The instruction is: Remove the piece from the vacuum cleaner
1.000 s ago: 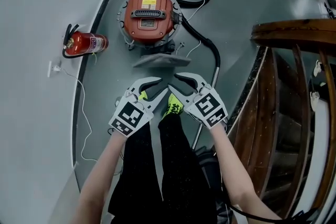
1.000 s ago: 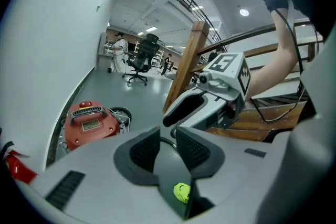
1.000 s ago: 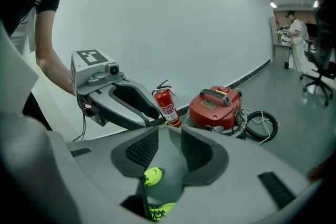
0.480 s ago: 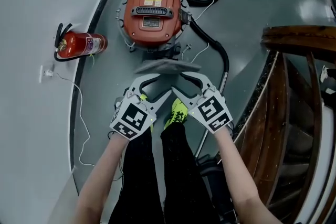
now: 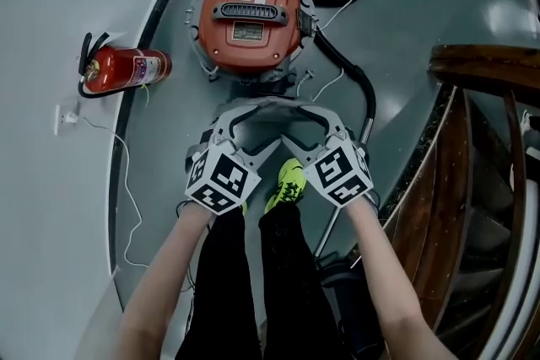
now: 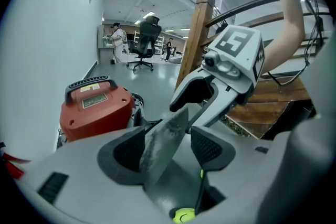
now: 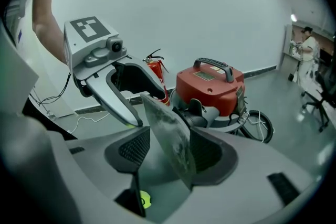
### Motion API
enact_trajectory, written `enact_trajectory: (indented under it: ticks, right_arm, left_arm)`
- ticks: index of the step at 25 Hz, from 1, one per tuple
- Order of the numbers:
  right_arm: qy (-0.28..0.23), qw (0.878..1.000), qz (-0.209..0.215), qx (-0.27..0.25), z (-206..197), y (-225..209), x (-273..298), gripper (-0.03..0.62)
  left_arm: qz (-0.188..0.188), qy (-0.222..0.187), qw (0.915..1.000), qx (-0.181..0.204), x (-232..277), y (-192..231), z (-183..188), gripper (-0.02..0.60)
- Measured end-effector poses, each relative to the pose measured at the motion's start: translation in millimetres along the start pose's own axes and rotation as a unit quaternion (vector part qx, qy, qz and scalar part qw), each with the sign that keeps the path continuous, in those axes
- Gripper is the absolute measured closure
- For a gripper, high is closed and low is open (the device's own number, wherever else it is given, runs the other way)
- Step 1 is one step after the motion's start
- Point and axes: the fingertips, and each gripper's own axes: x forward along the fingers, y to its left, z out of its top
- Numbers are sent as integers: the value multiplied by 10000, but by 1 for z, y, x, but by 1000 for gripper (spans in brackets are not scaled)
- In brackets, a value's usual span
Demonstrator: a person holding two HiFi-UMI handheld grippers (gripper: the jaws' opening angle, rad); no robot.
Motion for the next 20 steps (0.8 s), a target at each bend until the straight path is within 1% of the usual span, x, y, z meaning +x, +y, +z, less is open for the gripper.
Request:
enact_trajectory:
  ticks: [3,6,9,13,16,20]
  right_arm:
    - [153,9998,8,-110,-6,-4,8,353]
    - [308,9992,26,-256,-9,-8,17,341]
    - [501,9972,23,-558,-11,-12,26,336]
    - [806,9916,30,-1008,-15,-13,35,329]
    - [867,9915,22,-971,-15,-17,39,329]
    - [921,9906,42,-1009,-17,-22,44,329]
  left_arm:
    - [-18,78,10000,59,7,3,-5,310]
    - [67,185,9997,169,13,11,-11,292]
    - [214,296,9988,329,20,20,-15,279]
    - [393,409,9977,371,26,35,-18,270]
    - [381,507,9971,420,30,43,-20,268]
    - [261,641,9962,520,36,48,-25,268]
